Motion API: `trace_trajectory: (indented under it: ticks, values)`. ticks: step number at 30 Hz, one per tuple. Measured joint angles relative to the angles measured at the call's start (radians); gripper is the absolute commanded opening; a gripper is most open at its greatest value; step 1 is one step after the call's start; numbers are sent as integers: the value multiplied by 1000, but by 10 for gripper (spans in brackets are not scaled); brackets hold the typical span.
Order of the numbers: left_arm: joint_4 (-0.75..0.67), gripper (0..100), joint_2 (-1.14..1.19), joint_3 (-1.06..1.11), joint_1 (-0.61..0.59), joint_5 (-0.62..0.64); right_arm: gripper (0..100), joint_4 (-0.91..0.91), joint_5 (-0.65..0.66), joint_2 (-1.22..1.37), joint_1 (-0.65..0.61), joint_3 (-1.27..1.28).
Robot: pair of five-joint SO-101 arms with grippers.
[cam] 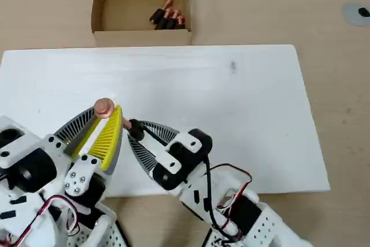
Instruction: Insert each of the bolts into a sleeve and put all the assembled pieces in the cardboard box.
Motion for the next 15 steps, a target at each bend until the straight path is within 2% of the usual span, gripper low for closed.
trace_trajectory:
  ticks: [6, 9, 15]
  values:
    - [20, 6, 0, -11, 0, 0, 10, 0, 0, 0, 0, 0]
    - [17, 6, 0, 12, 0, -38, 10, 0, 0, 0, 0, 0]
    - [-71, 6, 0, 124, 0, -64, 10, 0, 0, 0, 0, 0]
